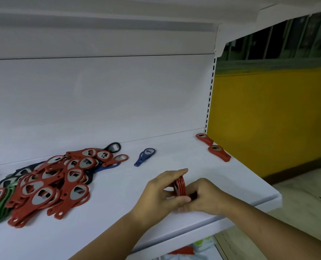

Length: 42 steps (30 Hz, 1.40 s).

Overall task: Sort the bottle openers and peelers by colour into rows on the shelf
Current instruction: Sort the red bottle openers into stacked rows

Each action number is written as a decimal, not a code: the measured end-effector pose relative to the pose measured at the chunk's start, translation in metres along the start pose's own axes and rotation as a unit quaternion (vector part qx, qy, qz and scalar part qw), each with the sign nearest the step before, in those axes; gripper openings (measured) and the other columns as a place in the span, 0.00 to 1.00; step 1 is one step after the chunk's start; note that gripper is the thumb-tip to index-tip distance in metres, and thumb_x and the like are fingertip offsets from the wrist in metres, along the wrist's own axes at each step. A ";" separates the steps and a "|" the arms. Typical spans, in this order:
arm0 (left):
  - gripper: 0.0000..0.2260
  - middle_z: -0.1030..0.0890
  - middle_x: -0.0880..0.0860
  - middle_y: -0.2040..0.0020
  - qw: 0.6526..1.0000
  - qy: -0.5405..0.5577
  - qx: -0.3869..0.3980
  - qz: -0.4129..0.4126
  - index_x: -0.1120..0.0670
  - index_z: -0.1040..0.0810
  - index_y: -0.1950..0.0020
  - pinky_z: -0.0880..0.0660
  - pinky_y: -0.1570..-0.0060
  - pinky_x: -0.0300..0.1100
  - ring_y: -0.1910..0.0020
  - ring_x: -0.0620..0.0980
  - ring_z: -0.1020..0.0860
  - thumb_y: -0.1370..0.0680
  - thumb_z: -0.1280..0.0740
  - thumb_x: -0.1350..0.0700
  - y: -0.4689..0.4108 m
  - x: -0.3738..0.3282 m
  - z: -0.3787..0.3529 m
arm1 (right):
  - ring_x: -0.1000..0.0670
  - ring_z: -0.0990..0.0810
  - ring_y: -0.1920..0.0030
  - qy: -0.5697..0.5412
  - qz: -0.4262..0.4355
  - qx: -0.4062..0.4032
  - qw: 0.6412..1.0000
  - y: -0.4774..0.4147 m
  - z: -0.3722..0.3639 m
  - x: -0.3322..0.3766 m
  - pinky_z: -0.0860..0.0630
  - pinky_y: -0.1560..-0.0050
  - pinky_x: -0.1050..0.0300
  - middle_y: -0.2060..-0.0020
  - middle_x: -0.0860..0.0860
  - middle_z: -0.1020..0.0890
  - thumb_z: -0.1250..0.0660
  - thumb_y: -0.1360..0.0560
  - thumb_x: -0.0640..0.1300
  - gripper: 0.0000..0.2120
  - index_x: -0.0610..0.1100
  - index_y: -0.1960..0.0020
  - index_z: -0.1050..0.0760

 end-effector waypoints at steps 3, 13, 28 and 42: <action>0.24 0.21 0.45 0.47 0.999 0.042 -0.013 0.015 0.41 0.22 0.42 0.21 0.50 0.40 0.46 0.50 0.20 0.30 0.26 0.66 0.001 0.003 0.003 | 0.54 0.31 0.69 0.002 0.001 0.010 1.000 0.002 -0.001 0.007 0.33 0.64 0.59 0.74 0.54 0.27 0.22 0.35 0.51 0.11 0.56 0.72 0.21; 0.22 0.20 0.54 0.43 0.982 0.175 0.006 0.070 0.50 0.22 0.41 0.21 0.46 0.47 0.47 0.54 0.18 0.29 0.29 0.70 -0.016 -0.013 0.001 | 0.59 0.19 0.62 -0.059 -0.042 0.020 0.997 0.018 0.019 0.018 0.25 0.55 0.66 0.67 0.54 0.15 0.25 0.31 0.39 0.08 0.50 0.65 0.17; 0.31 0.30 0.45 0.32 0.965 -0.221 0.095 0.109 0.41 0.39 0.27 0.32 0.41 0.31 0.32 0.45 0.32 0.26 0.29 0.47 -0.051 0.026 -0.015 | 0.50 0.32 0.73 0.133 -0.232 -0.126 0.955 0.059 0.128 -0.046 0.33 0.71 0.58 0.78 0.47 0.29 0.23 0.38 0.44 0.18 0.40 0.75 0.30; 0.13 0.28 0.43 0.32 0.932 -0.352 0.003 0.085 0.48 0.24 0.37 0.41 0.37 0.30 0.32 0.42 0.32 0.21 0.38 0.54 -0.041 0.070 0.020 | 0.51 0.35 0.75 0.298 -0.374 -0.124 0.869 0.056 0.179 -0.072 0.42 0.74 0.63 0.75 0.49 0.34 0.25 0.37 0.44 0.19 0.43 0.72 0.36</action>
Point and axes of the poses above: each hand's wrist, its own y-axis away from the middle knuckle, its own z-axis out of the back of the hand, x = y × z, the point moved 9 cm from there along -y, towards the middle knuckle
